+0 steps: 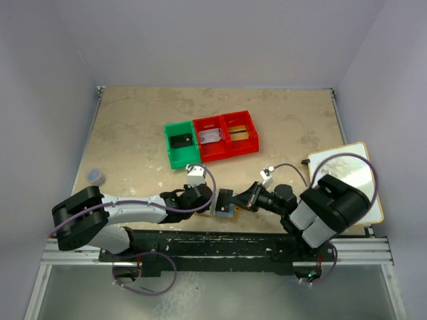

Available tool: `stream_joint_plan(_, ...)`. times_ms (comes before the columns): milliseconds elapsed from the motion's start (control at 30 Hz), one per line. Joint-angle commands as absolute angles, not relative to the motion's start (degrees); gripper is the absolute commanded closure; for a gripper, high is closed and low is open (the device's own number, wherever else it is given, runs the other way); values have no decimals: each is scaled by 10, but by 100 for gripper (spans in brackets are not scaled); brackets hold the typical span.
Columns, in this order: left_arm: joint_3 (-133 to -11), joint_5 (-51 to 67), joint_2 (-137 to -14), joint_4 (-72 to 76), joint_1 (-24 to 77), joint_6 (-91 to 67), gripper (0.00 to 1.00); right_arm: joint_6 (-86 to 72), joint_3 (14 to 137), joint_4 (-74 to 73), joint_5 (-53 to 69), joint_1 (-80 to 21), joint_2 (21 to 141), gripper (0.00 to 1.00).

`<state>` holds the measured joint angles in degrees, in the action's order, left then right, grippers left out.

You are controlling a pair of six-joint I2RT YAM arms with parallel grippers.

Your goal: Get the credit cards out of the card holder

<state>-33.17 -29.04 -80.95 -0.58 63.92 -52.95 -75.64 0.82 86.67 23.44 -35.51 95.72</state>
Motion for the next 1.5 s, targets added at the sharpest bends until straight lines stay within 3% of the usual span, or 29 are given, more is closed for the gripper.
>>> stream_joint_plan(0, -350, -327, -759, -63, 642, -524, 85, -699, 9, 731, 217, -353, 854, 100)
stream_joint_plan(200, -380, -395, -692, -151, 637, -525, 66, -521, 171, 281, 87, -353, 628, 100)
stream_joint_plan(400, -386, -481, -578, -245, 607, -544, 37, -374, 275, 254, 76, -352, 540, 100)
stream_joint_plan(667, -386, -585, -528, -438, 487, -668, 35, -138, 498, 183, 47, -395, 706, 100)
stream_joint_plan(833, -382, -560, -562, -460, 439, -698, 34, 33, 624, 187, -65, -477, 852, 100)
stream_joint_plan(933, -383, -561, -570, -493, 437, -746, 33, 86, 711, 147, -69, -480, 919, 100)
stream_joint_plan(1233, -362, -569, -476, -574, 437, -885, 32, 266, 784, 193, -53, -481, 1026, 100)
stream_joint_plan(1467, -394, -590, -443, -605, 437, -881, 31, 287, 871, 167, -31, -481, 1105, 100)
